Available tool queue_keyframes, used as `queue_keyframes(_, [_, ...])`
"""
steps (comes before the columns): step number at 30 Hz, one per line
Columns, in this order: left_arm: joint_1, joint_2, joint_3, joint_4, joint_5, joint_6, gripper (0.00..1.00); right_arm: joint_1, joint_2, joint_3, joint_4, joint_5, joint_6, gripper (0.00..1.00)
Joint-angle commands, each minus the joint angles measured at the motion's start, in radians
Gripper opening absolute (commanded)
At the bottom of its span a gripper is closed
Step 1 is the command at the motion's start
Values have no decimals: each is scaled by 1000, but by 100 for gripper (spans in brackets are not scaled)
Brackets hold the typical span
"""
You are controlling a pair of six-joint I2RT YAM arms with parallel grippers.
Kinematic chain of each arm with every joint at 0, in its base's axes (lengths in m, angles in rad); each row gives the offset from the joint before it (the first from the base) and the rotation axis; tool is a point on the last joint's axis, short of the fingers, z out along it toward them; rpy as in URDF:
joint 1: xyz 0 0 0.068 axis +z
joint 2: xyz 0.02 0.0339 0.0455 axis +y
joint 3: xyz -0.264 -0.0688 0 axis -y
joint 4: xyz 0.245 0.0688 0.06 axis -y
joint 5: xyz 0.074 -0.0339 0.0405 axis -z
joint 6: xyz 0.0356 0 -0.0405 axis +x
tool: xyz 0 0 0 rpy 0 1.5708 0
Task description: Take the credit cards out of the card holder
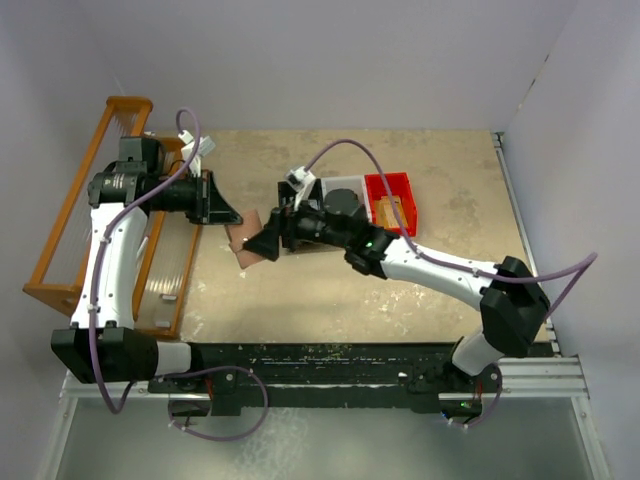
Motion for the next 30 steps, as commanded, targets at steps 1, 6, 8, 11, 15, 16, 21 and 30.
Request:
queue_keyframes(1, [-2,-48,35,-14,185,51,0,-84,-74,-109,303,-512,208,98])
queue_keyframes(6, [-2,-100,6,34,380,9,0,-89,-54,-151,468,-586,331,94])
queue_keyframes(8, [-2,-133,-25,131,385,-68,0,-89,-33,-170,622,-602,420,89])
queue_keyframes(11, [-2,-166,-47,180,379,-114,0,-89,-6,-223,799,-606,540,74])
queue_keyframes(15, [-2,-174,-43,160,347,-92,0,-89,11,-246,932,-621,640,38])
queue_keyframes(16, [-3,-173,-43,150,327,-71,0,-89,9,-242,925,-624,642,28])
queue_keyframes(21, [-3,-169,-48,153,75,-3,21,-96,-65,-199,572,-515,496,0])
queue_keyframes(30, [-8,-195,-78,230,-114,4,94,-48,-108,121,-385,139,50,0])
